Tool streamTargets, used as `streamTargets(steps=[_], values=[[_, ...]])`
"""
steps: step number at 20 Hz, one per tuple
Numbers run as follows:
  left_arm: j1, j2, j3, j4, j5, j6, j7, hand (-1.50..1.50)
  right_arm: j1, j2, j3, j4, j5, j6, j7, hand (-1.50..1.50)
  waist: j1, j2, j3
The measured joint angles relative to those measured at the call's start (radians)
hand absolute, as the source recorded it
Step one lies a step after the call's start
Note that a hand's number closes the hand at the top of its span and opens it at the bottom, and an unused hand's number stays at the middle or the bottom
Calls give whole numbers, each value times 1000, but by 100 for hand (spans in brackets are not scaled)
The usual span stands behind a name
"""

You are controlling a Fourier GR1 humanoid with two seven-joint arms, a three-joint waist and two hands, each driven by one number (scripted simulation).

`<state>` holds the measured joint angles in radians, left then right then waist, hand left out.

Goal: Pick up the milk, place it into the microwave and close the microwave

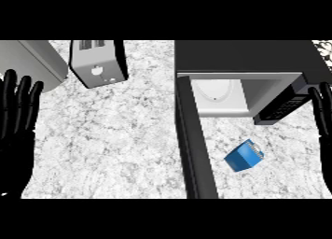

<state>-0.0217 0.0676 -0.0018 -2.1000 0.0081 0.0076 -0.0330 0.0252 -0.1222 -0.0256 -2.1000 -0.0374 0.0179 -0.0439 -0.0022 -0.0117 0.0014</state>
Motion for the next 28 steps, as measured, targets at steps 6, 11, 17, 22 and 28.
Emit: streamTargets(steps=[6, 11, 17, 22, 28], values=[[69, -34, -103, -55, -123, 33, 21, -150, 86, 17, 58, -107, 16, 30, 25, -150, -1, 8, -1], [173, -57, -233, -29, -95, 133, 39, -150, 255, 20, 118, -167, -50, 101, 38, -150, -8, 7, -1], [269, -65, -454, 7, -152, 295, -29, -150, 441, 20, 144, -179, -55, 170, -60, -150, -7, 8, -1], [285, -67, -608, 70, -200, 432, -79, -150, 572, 21, 146, -141, -27, 216, -177, -150, -8, 8, -1], [289, -62, -726, 130, -210, 570, -151, -150, 614, 23, 118, -31, 5, 244, -311, -150, -4, 9, -1]])
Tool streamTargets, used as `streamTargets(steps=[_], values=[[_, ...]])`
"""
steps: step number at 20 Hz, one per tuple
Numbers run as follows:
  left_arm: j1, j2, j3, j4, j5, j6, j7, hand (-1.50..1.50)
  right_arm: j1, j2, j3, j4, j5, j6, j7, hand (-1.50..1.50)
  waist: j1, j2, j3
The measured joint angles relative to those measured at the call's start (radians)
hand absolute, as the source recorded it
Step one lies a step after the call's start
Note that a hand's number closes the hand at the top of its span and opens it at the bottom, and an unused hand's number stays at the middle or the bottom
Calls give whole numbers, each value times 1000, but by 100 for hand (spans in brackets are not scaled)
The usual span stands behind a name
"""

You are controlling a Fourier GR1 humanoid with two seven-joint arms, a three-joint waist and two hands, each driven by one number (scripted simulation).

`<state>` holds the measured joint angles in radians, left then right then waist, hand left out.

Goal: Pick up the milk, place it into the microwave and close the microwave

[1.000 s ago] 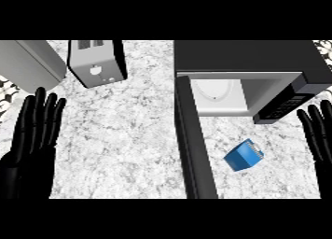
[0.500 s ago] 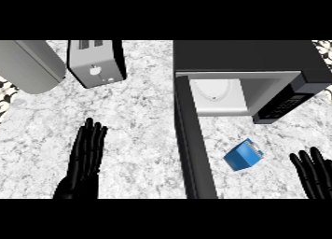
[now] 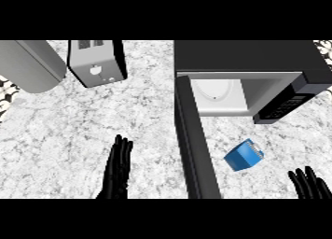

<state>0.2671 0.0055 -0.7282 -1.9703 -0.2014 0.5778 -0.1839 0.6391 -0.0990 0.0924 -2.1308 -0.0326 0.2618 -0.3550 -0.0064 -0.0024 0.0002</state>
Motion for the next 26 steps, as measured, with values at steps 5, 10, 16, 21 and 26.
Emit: streamTargets(steps=[5, 10, 16, 21, 26], values=[[-5, 5, -5, 10, 31, 36, -51, -150, -39, 23, -26, 98, 38, -23, -71, -150, 4, 1, 0], [-16, 14, -14, 13, 43, 57, -68, -150, -108, 40, -50, 239, 65, -44, -131, -150, 7, 1, 0], [0, 21, -16, 19, 82, 45, -108, -150, -214, 48, -89, 391, 86, -72, -171, -150, 10, 1, 0], [58, 71, -35, 18, 122, 20, -138, -150, -331, 44, -135, 570, 122, -112, -233, -150, 13, 2, 0], [128, 128, -43, 22, 191, -8, -219, -150, -435, 65, -151, 723, 174, -188, -297, -150, 13, 2, 0]])
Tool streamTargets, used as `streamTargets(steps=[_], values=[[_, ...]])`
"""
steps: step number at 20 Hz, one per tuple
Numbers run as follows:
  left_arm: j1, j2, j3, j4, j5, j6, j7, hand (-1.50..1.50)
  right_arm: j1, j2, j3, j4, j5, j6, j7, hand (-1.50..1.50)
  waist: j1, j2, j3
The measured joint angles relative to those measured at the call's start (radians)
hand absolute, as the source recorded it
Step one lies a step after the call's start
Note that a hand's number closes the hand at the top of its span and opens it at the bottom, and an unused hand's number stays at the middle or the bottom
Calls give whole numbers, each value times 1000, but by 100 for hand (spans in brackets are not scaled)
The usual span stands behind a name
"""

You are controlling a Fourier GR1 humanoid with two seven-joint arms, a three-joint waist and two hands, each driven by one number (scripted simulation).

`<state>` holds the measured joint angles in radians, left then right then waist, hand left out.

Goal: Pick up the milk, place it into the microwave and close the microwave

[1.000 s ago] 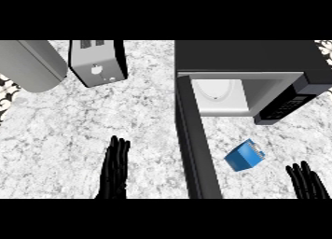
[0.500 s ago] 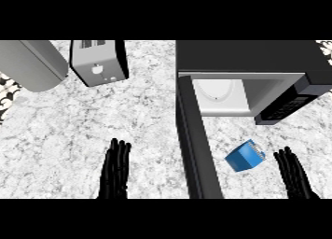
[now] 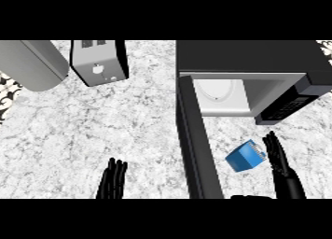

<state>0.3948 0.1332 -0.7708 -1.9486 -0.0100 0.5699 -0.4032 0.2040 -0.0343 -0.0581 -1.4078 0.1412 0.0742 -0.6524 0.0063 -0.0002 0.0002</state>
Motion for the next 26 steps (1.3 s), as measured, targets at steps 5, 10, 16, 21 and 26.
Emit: streamTargets(steps=[5, 10, 16, 21, 26], values=[[52, 59, 7, -28, 45, -18, -41, -150, -101, -6, -40, 166, 22, -53, -70, -150, 1, 0, 0], [77, 107, 24, -79, 71, -26, -44, -150, -202, -29, -91, 319, 7, -70, -137, 150, 1, 0, 0], [123, 150, 35, -74, 116, -55, -113, -150, -325, -54, -150, 524, 8, -133, -238, 150, 4, -2, -2], [128, 185, 76, -86, 155, -78, -127, -150, -416, -87, -174, 693, 32, -175, -282, 150, 5, -1, -2], [138, 204, 98, -85, 186, -101, -148, -150, -500, -168, -228, 871, 32, -185, -315, 150, 10, 2, -1]])
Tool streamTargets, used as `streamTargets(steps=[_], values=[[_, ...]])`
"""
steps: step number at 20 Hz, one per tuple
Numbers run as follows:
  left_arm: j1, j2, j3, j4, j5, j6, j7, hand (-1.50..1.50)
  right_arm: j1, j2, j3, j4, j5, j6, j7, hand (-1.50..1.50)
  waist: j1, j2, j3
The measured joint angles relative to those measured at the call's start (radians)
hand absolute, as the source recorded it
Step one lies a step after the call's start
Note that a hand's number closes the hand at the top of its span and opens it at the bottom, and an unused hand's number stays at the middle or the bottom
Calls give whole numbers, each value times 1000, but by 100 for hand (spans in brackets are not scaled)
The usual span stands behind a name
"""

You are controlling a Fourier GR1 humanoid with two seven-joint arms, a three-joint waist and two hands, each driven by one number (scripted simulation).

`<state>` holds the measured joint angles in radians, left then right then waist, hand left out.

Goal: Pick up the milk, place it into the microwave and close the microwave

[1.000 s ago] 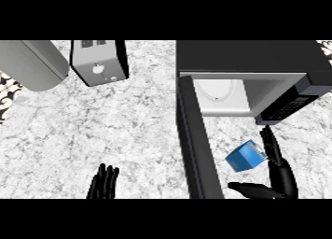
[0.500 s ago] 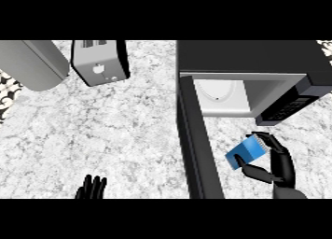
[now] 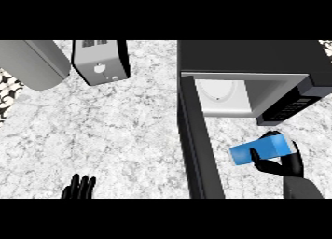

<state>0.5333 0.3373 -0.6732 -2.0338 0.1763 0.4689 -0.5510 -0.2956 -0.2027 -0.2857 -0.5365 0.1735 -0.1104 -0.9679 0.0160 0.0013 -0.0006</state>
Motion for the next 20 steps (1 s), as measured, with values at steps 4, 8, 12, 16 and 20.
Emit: streamTargets(steps=[4, 8, 12, 16, 20], values=[[13, 10, -1, -15, 3, -3, -4, -150, -32, -20, -10, 84, 4, 8, -64, 150, 2, 0, 0], [18, 14, 16, -1, 21, -17, -26, -150, -53, -8, -10, 110, -15, 48, -81, 150, 1, 0, 0], [45, 28, 25, 5, 36, -34, -65, -150, -52, 23, 7, 88, -27, 78, -84, 150, -2, -3, -1], [59, 43, 50, 16, 70, -59, -81, -150, -27, 59, 37, 16, -36, 102, -74, 150, -9, -4, -1], [89, 46, 54, 36, 84, -74, -122, -150, 8, 94, 71, -103, -44, 106, -43, 150, -13, -5, -1]])
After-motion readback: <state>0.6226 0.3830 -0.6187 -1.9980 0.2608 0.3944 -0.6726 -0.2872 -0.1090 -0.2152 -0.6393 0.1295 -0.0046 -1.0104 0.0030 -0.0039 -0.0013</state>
